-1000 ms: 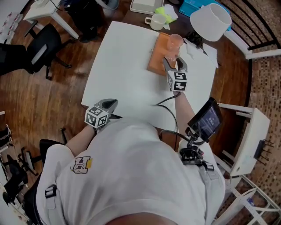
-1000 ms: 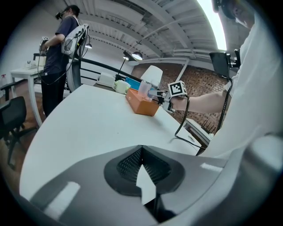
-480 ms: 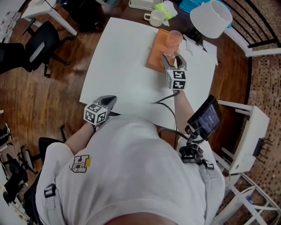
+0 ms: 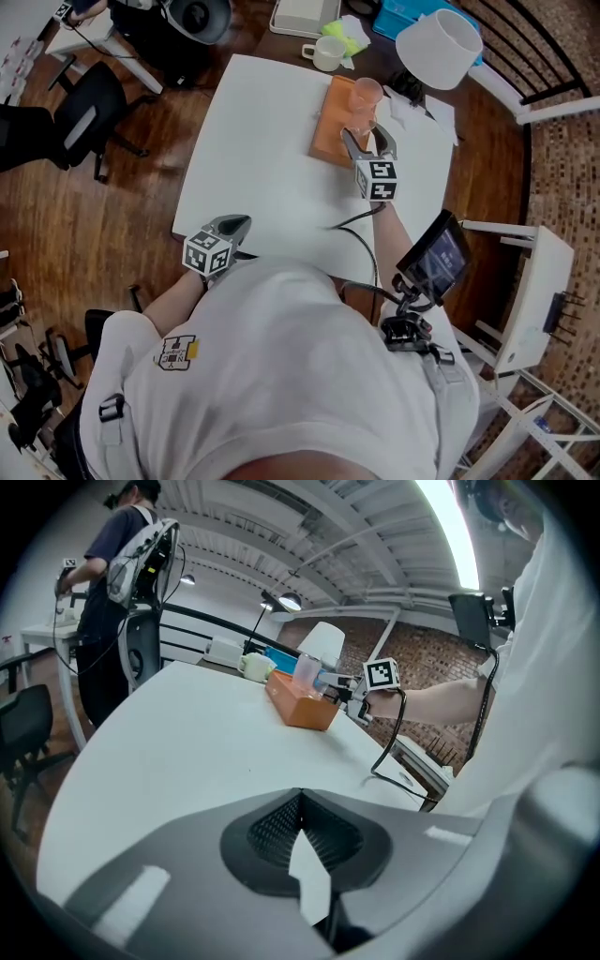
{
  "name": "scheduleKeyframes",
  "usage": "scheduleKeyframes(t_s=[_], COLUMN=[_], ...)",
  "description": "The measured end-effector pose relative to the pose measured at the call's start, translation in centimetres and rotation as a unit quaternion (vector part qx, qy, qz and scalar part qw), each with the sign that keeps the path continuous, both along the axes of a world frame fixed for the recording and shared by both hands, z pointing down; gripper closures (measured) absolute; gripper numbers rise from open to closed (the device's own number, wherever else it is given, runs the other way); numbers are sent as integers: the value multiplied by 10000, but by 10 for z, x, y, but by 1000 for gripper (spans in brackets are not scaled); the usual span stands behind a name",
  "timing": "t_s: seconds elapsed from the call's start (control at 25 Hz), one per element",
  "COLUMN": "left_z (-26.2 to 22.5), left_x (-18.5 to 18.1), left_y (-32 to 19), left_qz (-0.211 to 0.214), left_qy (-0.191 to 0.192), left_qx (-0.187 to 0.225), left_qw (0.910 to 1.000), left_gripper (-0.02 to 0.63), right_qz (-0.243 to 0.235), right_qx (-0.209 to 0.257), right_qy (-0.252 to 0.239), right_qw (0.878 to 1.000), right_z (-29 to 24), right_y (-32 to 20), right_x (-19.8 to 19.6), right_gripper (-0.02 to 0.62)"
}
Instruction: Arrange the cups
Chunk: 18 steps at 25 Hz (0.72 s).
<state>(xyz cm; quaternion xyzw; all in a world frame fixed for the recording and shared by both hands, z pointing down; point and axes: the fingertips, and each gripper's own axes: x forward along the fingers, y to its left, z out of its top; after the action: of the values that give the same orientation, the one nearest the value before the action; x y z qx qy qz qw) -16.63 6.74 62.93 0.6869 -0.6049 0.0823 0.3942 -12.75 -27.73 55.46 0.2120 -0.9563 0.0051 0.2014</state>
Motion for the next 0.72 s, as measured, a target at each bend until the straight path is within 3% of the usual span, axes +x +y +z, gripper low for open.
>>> scheduleKeyframes(t_s=[0.44,0.72], left_z=[-10,-7], left_x=[7,28], left_y=[-13,-23], left_qz=[430,1154], left_qy=[80,190], left_qx=[333,359], left_qw=[9985,9925], left_gripper=[603,603], right_qz=[359,795], right_qx=[573,702], right_qy=[-490,-633], right_qw=[9965,9923], right_z=[-78,-104], right_y=[23,67], right_x=[39,96], right_gripper=[310,311])
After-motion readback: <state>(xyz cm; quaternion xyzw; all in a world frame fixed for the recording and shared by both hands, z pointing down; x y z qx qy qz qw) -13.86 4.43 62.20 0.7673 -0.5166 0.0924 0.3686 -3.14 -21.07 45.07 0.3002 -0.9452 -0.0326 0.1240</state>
